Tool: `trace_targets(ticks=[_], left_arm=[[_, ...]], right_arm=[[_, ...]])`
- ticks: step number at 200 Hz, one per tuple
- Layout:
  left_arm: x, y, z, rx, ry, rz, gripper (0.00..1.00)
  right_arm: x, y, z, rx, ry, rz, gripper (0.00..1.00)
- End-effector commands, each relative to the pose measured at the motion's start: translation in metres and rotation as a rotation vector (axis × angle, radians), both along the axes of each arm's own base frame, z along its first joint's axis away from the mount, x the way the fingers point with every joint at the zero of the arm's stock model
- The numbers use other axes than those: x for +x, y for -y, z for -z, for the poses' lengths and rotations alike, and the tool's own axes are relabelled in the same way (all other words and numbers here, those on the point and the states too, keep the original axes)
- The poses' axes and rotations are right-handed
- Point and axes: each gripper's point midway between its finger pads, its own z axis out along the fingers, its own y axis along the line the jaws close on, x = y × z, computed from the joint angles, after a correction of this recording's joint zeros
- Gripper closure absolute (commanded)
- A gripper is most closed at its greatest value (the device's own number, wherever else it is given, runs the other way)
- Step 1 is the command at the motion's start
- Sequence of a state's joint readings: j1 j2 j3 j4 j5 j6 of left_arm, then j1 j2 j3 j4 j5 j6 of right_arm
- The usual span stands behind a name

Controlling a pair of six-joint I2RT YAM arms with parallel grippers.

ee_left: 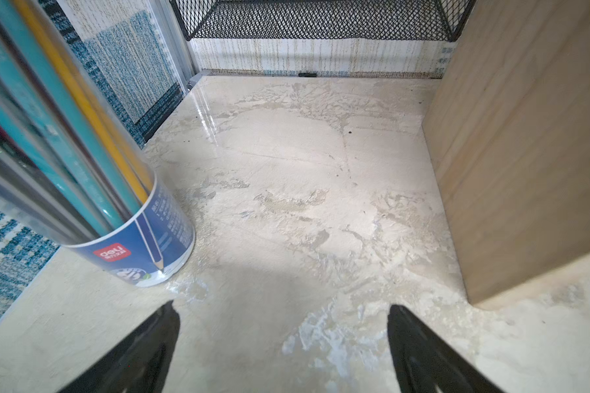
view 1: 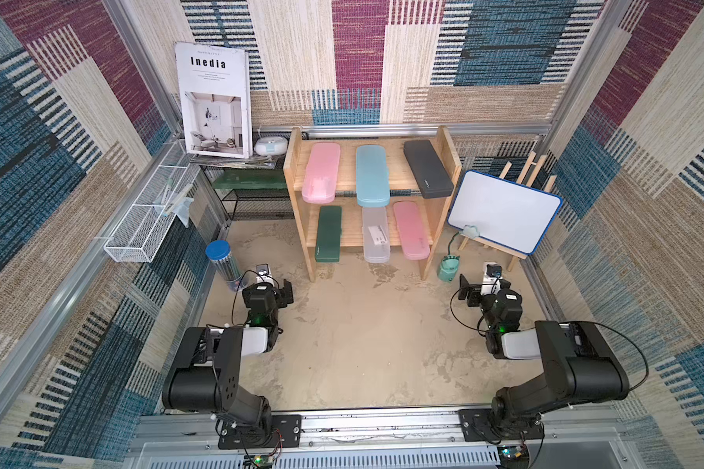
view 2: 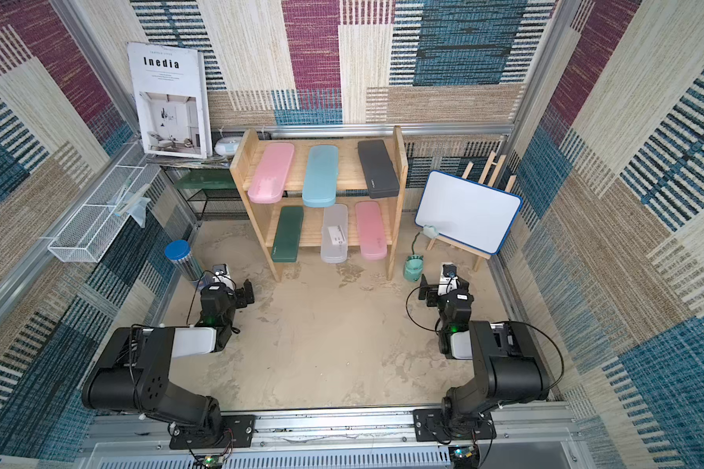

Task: Remove the pencil cases from the shelf
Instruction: Pick up the pencil case from the shelf.

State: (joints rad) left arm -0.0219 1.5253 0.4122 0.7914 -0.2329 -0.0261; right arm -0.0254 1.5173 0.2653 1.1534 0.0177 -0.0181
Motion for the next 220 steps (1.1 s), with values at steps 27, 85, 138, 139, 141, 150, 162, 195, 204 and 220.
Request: trace_targets(ticks=[27, 85, 138, 139, 141, 150, 162, 195, 204, 220], left_arm=[[0.002, 0.001, -0.003, -0.006, 0.008, 0.005, 0.01], [0.002, 0.001, -0.002, -0.008, 0.005, 0.008, 0.01], [-0.004, -0.011, -0.033, -0.010, -0.059, -0.079, 0.01], [-0.005, -0.013, -0.034, -0.013, -0.066, -0.087, 0.01], [-0.006, -0.014, -0.041, -0.024, -0.064, -0.099, 0.01], [-0.012, -0.007, -0.065, -0.080, -0.060, -0.079, 0.01], [-0.022, 0.017, -0.093, -0.198, -0.020, 0.024, 0.01], [-0.045, 0.066, -0.131, -0.561, 0.025, 0.189, 0.01], [-0.051, 0.082, -0.138, -0.658, -0.004, 0.251, 0.01], [-0.062, 0.110, -0.148, -0.832, -0.055, 0.354, 0.01]], right_arm=[[0.002, -0.001, -0.006, 0.004, 0.024, -0.004, 0.01], [0.001, -0.001, -0.006, 0.003, 0.023, -0.004, 0.01], [0.014, 0.015, -0.038, 0.007, -0.028, 0.087, 0.01], [0.014, 0.015, -0.040, 0.008, -0.031, 0.091, 0.01], [0.015, 0.017, -0.042, 0.011, -0.036, 0.102, 0.01], [0.010, 0.029, -0.054, 0.035, -0.038, 0.187, 0.01], [-0.002, 0.037, -0.064, 0.065, -0.018, 0.262, 0.01], [-0.034, 0.036, -0.087, 0.061, -0.029, 0.383, 0.01], [-0.042, 0.031, -0.099, 0.043, -0.017, 0.405, 0.01], [-0.055, 0.022, -0.121, 0.031, -0.008, 0.420, 0.01]])
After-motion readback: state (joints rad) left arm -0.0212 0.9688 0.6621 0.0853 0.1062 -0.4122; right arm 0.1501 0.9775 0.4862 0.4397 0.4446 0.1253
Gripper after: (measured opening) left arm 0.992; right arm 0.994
